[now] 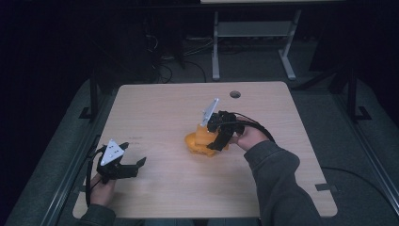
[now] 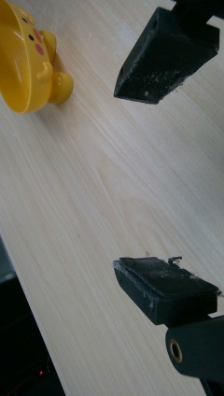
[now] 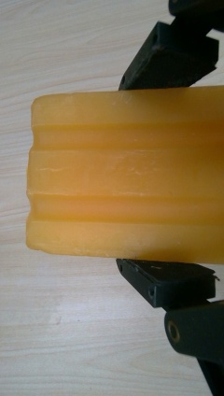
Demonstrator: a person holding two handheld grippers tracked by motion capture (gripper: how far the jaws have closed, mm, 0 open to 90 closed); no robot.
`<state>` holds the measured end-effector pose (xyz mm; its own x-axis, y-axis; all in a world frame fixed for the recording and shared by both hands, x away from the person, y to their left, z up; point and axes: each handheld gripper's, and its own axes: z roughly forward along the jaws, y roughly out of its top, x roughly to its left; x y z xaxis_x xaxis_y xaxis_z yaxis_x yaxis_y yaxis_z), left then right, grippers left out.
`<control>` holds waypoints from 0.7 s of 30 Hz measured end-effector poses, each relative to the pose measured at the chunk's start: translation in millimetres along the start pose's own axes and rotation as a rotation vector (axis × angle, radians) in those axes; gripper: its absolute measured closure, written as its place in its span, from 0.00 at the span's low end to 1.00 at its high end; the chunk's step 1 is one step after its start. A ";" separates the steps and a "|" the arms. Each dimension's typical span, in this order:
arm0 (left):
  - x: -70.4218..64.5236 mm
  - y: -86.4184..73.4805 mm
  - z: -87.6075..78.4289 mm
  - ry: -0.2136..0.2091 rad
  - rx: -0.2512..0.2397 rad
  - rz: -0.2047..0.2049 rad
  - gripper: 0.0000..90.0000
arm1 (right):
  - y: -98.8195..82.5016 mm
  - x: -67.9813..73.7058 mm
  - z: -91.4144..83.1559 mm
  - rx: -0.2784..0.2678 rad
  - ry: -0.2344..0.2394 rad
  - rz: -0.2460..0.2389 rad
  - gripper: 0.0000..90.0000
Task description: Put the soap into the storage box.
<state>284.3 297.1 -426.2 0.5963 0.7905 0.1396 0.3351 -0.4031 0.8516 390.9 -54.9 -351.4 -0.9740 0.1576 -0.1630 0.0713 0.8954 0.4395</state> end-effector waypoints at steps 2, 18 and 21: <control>0.2 0.0 0.0 -0.002 -0.001 0.001 0.16 | 1.2 -0.4 0.7 0.000 0.004 -0.004 0.23; 0.8 0.0 -0.6 -0.004 -0.004 -0.002 0.16 | 19.1 -9.6 16.6 0.012 0.034 -0.026 0.23; 0.9 0.0 -0.6 -0.003 -0.005 -0.004 0.16 | 18.3 -14.3 23.4 0.012 0.045 -0.016 0.23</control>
<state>284.3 298.1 -425.8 0.5968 0.7910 0.1346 0.3338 -0.3973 0.8549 411.1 -31.0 -361.6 -0.9837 0.1247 -0.1293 0.0584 0.9027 0.4262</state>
